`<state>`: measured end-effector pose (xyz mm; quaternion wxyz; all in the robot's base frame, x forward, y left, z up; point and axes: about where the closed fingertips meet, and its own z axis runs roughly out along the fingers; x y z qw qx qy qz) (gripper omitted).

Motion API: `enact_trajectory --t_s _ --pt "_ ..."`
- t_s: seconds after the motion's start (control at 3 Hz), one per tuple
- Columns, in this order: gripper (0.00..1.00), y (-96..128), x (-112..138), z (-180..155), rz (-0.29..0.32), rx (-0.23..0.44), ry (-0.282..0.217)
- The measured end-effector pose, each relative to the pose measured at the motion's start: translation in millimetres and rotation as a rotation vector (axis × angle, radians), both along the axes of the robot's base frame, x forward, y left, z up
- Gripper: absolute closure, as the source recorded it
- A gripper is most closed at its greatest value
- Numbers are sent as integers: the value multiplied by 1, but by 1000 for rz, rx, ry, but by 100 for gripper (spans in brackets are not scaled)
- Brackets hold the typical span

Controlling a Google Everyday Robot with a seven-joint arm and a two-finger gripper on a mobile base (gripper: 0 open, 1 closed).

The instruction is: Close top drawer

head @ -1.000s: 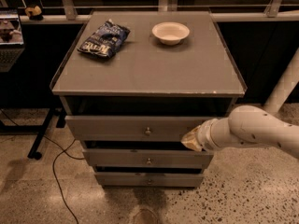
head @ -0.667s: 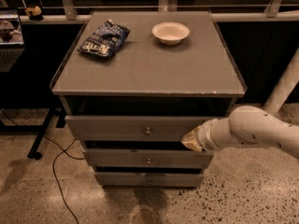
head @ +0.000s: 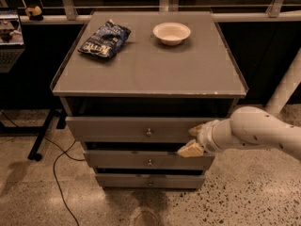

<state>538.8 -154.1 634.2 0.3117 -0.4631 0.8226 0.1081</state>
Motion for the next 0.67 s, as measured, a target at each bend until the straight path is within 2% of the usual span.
enact_trajectory --t_s 0.33,0.67 --pt "0 0 0 0 0 0 0" --pt "0 0 0 0 0 0 0"
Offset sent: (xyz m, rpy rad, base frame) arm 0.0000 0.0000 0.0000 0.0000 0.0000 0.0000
